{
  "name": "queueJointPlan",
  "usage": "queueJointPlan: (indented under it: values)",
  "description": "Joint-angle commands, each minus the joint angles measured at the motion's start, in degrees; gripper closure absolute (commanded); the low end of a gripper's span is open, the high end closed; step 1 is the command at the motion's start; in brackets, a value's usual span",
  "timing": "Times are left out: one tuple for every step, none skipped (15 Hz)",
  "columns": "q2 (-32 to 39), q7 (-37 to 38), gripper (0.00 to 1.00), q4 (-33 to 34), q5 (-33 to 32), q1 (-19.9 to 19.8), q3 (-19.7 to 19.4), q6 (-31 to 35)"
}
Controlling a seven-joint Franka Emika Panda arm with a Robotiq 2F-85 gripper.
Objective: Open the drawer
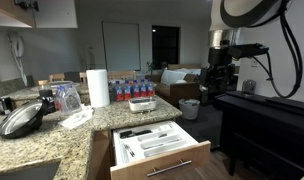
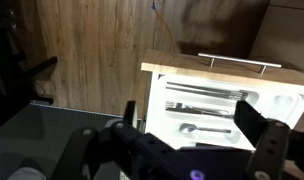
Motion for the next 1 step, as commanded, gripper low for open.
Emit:
queueJointPlan:
  values:
    - [0.04,-1.35,0.00,0.09,1.55,-2.08,1.79,0.02]
